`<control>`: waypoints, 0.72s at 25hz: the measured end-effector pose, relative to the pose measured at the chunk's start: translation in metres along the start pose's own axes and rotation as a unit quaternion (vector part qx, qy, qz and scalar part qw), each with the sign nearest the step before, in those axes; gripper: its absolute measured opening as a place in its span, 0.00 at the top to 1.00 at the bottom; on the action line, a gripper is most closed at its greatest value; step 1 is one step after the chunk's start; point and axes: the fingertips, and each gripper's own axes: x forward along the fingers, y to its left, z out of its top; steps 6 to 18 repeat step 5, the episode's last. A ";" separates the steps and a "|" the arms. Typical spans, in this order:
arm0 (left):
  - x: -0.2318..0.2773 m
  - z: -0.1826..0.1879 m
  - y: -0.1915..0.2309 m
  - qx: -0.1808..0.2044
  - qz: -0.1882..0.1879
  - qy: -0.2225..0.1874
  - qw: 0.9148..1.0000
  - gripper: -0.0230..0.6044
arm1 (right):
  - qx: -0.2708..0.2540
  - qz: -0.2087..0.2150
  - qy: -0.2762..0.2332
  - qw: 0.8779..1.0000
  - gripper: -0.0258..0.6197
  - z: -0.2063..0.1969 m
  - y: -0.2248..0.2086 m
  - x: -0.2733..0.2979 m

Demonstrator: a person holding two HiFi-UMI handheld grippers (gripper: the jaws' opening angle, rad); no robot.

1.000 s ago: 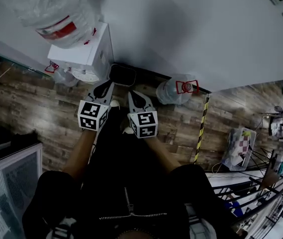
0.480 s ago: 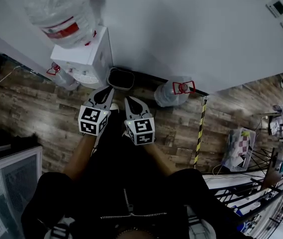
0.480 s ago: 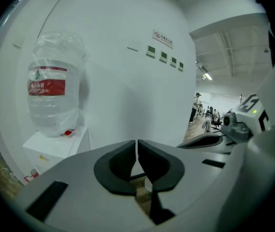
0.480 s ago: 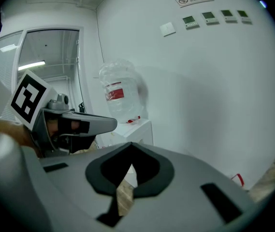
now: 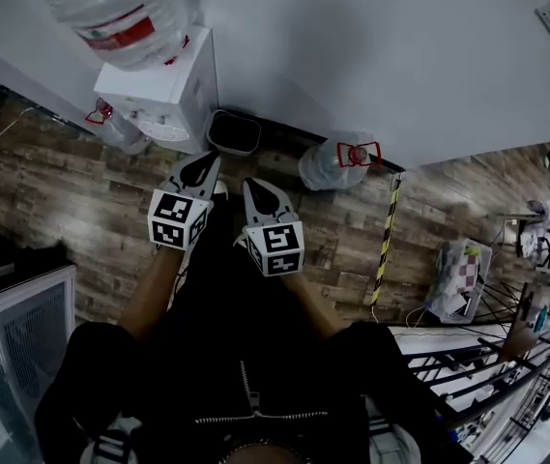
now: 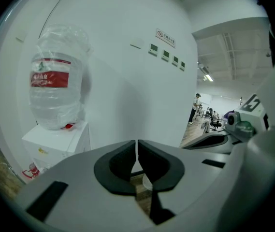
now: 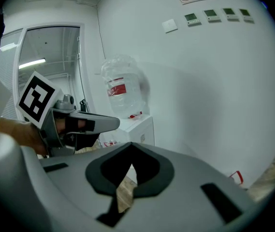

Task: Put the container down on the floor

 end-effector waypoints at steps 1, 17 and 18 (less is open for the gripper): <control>-0.001 -0.001 -0.001 -0.001 0.000 0.001 1.000 0.92 | 0.000 0.001 0.000 1.000 0.95 0.000 0.001 -0.001; -0.006 -0.007 -0.004 -0.004 0.001 0.006 1.000 0.92 | 0.002 0.008 0.003 1.000 0.95 -0.004 0.007 -0.006; -0.006 -0.007 -0.004 -0.004 0.001 0.006 1.000 0.92 | 0.002 0.008 0.003 1.000 0.95 -0.004 0.007 -0.006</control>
